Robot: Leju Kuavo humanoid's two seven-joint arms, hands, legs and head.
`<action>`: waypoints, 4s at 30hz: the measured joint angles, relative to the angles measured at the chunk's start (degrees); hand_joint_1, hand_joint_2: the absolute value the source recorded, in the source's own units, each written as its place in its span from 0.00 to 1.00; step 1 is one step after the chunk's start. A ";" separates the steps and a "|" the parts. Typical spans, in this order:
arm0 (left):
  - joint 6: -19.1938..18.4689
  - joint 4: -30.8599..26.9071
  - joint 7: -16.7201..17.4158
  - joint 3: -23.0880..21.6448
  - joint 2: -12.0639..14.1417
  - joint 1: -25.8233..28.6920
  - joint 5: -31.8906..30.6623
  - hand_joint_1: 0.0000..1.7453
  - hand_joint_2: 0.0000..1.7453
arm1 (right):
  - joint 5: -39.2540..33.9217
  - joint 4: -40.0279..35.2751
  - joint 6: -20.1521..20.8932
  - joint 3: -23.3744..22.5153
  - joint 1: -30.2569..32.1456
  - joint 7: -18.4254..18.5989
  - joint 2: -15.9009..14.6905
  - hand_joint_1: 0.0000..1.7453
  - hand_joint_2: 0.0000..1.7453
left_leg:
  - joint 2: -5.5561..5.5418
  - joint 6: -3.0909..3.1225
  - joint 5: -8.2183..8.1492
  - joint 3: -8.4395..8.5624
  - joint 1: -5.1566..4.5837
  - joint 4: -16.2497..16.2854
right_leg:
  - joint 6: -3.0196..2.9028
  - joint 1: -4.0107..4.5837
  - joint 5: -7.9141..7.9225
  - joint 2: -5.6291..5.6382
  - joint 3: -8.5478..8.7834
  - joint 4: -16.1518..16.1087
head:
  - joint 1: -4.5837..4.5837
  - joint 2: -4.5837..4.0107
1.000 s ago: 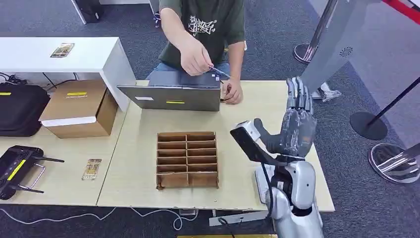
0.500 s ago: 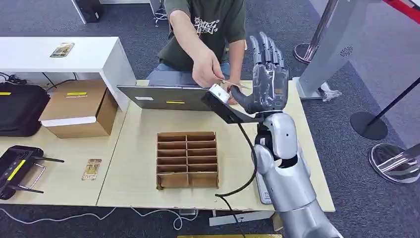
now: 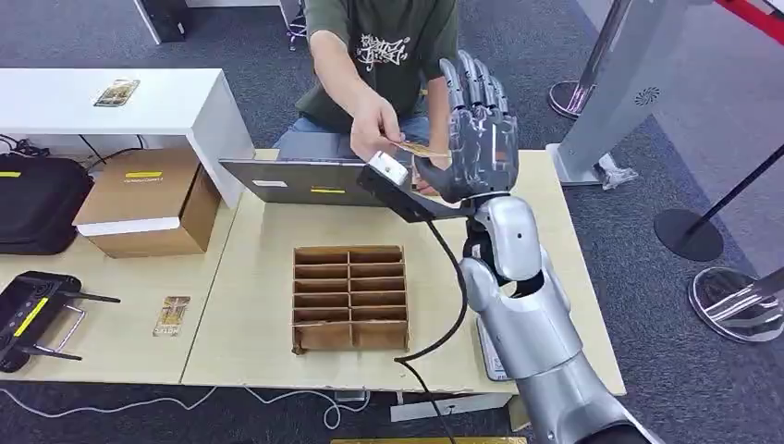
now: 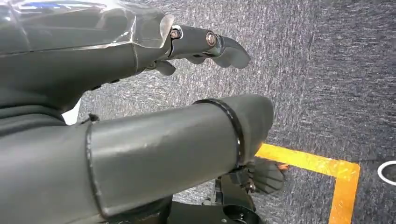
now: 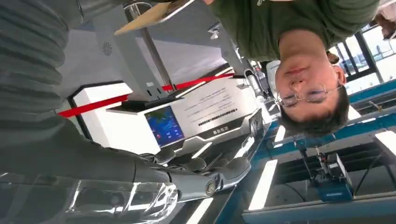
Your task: Pass the card to the sensor for recognition and then transmit it.
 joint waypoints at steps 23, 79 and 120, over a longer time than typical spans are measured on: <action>0.04 0.00 -1.20 0.00 0.13 0.53 1.20 0.00 0.00 | -0.20 -0.22 0.39 1.14 -0.02 0.63 -1.44 1.00 1.00 | 0.01 0.00 0.00 -0.01 0.00 0.00 | 0.00 0.00 0.00 0.01 -0.02 0.00 | -0.02 0.00; 0.26 0.00 -1.35 0.00 -0.20 0.62 2.32 0.00 0.00 | -32.98 -1.55 9.68 -1.99 0.00 1.36 -1.90 0.97 1.00 | 0.01 0.00 0.00 -0.02 0.00 0.00 | 0.00 0.00 0.00 0.01 -0.03 0.00 | -0.02 0.00; 2.71 0.00 -2.95 -0.83 -0.63 1.65 3.41 0.00 0.00 | -30.97 -1.86 6.14 -5.49 2.92 3.02 -8.11 1.00 1.00 | 0.01 0.01 -0.01 -0.03 -0.01 0.02 | 0.00 -0.01 0.00 0.02 -0.06 -0.02 | -0.02 0.00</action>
